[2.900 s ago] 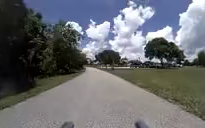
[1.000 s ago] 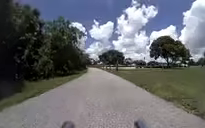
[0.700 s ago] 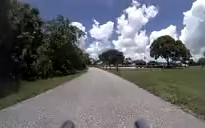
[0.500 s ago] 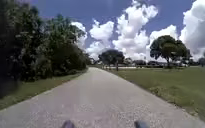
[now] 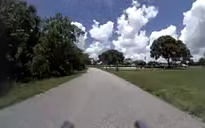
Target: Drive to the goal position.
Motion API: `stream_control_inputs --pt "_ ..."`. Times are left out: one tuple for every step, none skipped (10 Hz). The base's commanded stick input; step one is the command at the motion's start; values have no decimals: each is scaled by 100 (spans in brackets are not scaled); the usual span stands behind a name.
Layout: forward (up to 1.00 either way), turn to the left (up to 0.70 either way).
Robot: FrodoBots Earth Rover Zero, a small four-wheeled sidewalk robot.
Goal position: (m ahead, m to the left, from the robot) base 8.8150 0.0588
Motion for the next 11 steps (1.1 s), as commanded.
stream_control_inputs --pt "50 25" --pt "50 24" --pt "50 6" --pt "50 0" --pt "50 0" --pt "50 0" --pt "50 0" --pt "50 0" --pt "50 0" --pt "50 0" --pt "50 0"
